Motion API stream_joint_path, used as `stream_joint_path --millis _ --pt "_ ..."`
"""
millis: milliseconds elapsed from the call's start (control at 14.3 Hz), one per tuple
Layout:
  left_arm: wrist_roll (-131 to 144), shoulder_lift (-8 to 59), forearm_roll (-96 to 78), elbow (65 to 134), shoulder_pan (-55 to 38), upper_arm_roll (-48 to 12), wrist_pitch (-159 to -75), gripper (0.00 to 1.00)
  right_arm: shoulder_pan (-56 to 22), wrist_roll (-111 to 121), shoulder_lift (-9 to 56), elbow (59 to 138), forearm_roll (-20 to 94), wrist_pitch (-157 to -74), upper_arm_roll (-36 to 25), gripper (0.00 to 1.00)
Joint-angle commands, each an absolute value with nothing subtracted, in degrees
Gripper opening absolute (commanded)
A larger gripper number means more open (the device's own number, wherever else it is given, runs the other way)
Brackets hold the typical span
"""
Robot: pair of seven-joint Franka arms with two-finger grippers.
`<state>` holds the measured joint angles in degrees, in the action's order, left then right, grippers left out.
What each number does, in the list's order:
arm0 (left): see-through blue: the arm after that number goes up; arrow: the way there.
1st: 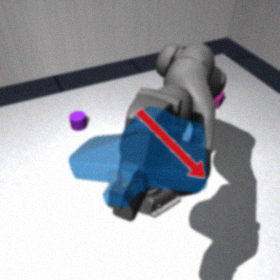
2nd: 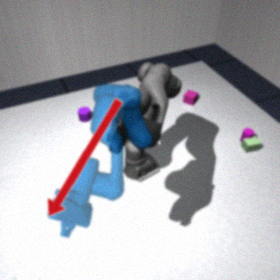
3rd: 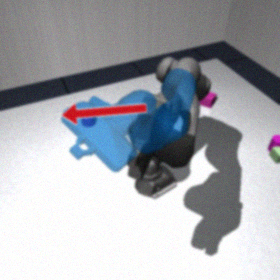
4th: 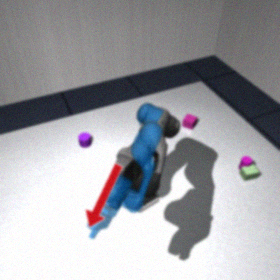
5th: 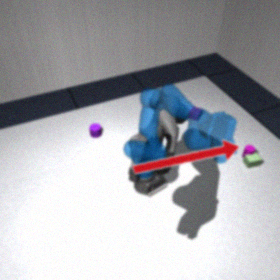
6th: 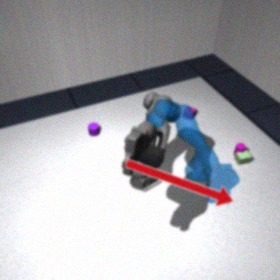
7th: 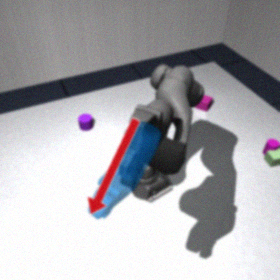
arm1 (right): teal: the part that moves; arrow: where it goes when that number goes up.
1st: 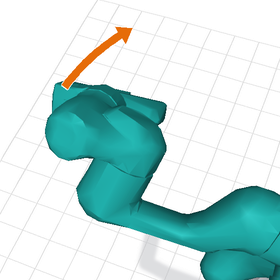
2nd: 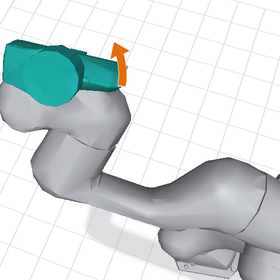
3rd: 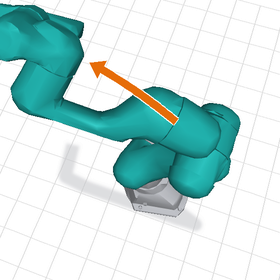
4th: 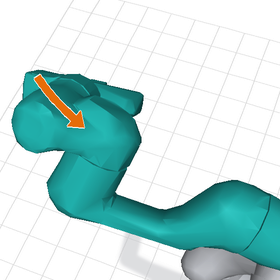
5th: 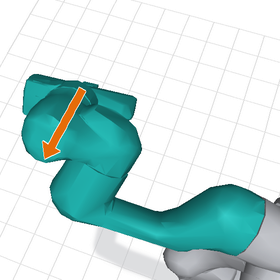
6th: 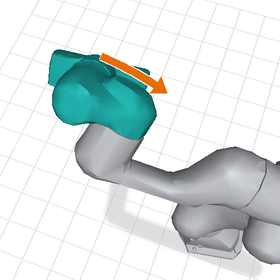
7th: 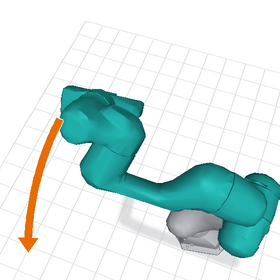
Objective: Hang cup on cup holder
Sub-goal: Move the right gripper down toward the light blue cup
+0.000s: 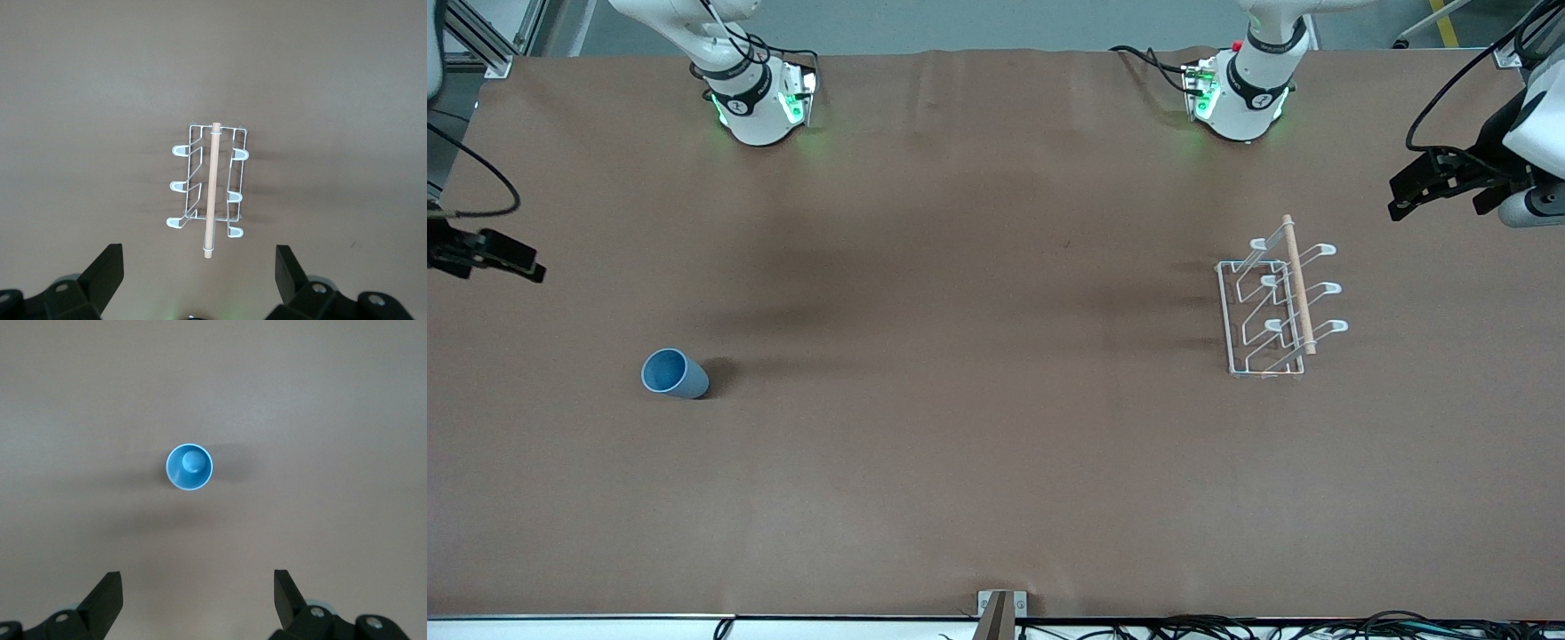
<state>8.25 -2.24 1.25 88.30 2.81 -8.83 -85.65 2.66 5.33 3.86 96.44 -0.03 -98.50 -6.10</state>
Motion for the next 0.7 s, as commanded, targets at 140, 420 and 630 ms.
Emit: stream_joint_path --millis 140,420,630 --pt "8.88 -1.58 2.2 86.84 2.55 -9.14 -85.78 1.0 3.52 7.99 7.89 105.81 0.62 -112.39 -5.8 1.0" --pt "8.88 -1.23 2.2 86.57 2.46 -9.14 -85.78 1.0 3.87 10.81 15.28 105.82 0.62 -119.34 -5.8 0.99" --pt "8.88 -1.23 2.11 86.48 2.46 -9.14 -85.78 1.0 5.71 10.72 19.68 105.91 0.97 -122.86 -5.63 0.99"
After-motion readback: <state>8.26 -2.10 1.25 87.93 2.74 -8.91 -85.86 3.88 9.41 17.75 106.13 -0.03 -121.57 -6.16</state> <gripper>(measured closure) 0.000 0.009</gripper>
